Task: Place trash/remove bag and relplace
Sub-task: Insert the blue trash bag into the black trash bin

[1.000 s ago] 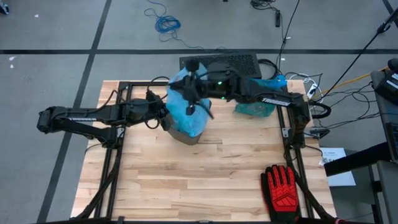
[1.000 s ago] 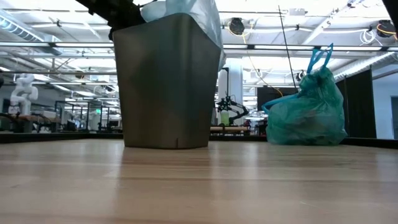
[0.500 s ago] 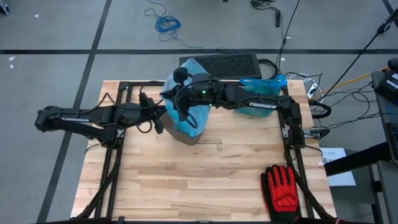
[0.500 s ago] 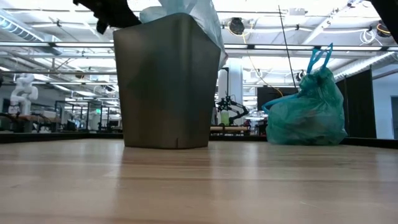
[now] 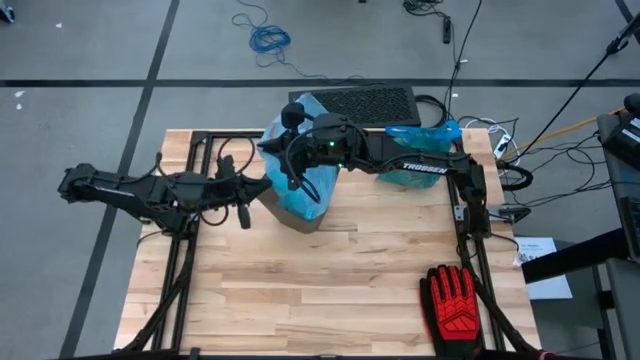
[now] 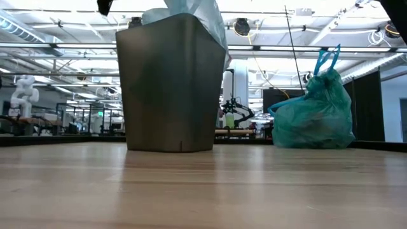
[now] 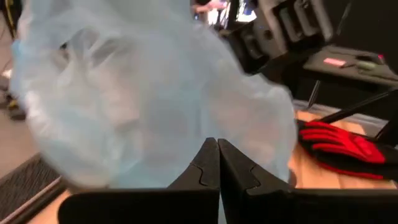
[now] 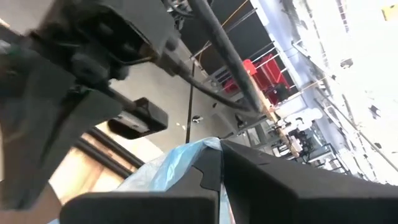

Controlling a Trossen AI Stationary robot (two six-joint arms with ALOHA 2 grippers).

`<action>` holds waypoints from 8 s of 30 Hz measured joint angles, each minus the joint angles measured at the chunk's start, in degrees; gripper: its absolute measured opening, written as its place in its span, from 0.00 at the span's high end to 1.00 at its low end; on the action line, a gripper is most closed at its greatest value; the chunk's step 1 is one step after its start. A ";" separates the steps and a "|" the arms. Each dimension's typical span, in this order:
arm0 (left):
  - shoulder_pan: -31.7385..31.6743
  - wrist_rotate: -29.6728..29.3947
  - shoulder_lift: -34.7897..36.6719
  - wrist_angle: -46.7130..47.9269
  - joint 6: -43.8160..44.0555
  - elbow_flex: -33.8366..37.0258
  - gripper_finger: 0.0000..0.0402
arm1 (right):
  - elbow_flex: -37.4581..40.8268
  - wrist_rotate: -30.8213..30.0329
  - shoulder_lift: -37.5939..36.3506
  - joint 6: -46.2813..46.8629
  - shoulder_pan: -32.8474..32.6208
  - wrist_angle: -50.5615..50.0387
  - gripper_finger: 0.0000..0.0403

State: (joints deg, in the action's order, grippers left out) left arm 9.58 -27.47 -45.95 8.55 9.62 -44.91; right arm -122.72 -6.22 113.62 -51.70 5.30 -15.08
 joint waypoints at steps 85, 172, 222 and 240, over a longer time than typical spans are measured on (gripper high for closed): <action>2.23 -13.55 -22.54 -11.25 6.00 0.09 1.00 | 3.88 0.20 -2.01 14.78 -1.36 -7.66 1.00; -11.22 7.66 -7.44 -7.58 10.82 8.99 1.00 | 21.14 3.34 -7.85 15.04 -10.89 -11.60 1.00; -4.91 7.23 -16.59 31.99 4.48 -17.97 1.00 | 21.14 5.27 -7.85 15.15 -7.89 -10.50 1.00; 0.04 11.21 -16.16 51.86 6.57 -25.07 0.86 | 21.14 5.33 -7.82 15.45 -7.89 -13.21 1.00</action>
State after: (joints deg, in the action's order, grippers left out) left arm 9.62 -16.26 -62.11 60.41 16.19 -69.97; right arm -101.58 -0.89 105.80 -36.25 -2.59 -28.29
